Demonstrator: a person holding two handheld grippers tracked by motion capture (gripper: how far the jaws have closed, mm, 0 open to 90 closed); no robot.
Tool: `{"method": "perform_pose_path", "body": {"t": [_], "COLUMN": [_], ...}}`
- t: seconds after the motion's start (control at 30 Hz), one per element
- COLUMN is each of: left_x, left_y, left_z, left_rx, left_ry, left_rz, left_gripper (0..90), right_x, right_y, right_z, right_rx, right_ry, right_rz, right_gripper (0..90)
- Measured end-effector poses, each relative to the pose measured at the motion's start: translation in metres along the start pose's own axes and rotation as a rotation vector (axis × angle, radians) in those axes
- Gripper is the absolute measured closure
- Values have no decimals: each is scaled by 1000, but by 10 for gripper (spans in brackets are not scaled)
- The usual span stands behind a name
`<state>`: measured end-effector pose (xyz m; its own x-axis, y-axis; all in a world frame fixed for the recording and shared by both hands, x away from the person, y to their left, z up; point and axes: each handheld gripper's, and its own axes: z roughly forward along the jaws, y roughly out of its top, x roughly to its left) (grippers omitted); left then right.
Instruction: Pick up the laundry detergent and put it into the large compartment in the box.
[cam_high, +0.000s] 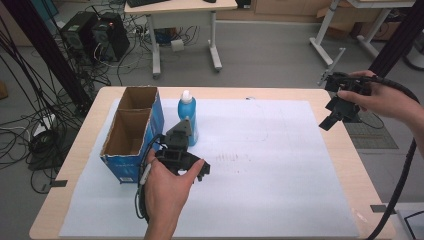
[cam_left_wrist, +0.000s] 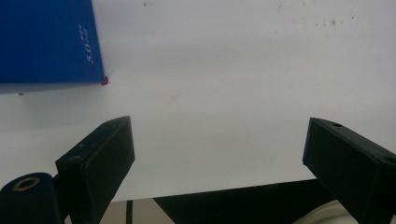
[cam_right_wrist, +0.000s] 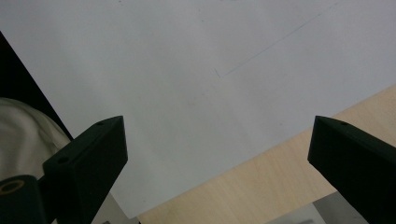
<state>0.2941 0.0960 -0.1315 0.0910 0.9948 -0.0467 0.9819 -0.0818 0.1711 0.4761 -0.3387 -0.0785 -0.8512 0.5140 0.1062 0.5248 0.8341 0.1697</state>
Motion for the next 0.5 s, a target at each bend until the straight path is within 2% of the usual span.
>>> {"method": "perform_pose_path", "body": {"t": [0.2,0.5], "left_x": [0,-1], "left_y": [8,25], "left_z": [-15,-39], "left_rx": [-32,-75], "left_ry": [2,27], "left_rz": [2,0], "left_gripper": [93,90], "right_x": [-2,-4], "right_y": [1,4], "right_z": [2,4], "right_rx": [3,10], "right_ry": [5,8], "right_rz": [-3,-4], "right_gripper": [49,49]}}
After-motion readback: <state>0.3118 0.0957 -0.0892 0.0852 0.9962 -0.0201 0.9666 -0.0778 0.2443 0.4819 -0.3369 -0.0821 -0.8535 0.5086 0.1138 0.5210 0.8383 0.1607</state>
